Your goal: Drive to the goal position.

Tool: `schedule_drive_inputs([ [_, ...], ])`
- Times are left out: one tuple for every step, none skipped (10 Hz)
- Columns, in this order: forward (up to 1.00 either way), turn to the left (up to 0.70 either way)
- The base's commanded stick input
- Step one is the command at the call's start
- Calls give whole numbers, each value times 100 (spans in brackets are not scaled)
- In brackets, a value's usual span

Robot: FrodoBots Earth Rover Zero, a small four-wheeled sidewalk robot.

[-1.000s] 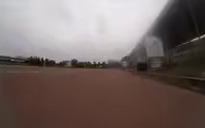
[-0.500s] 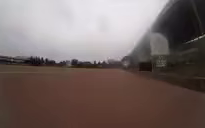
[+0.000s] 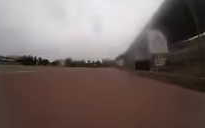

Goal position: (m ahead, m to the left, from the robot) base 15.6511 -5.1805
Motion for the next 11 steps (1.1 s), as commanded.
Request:
schedule_drive_inputs([
  [100, 0],
  [100, 0],
  [100, 0],
  [100, 0],
  [100, 0],
  [100, 0],
  [100, 0],
  [100, 0],
  [100, 0],
  [100, 0],
  [100, -35],
])
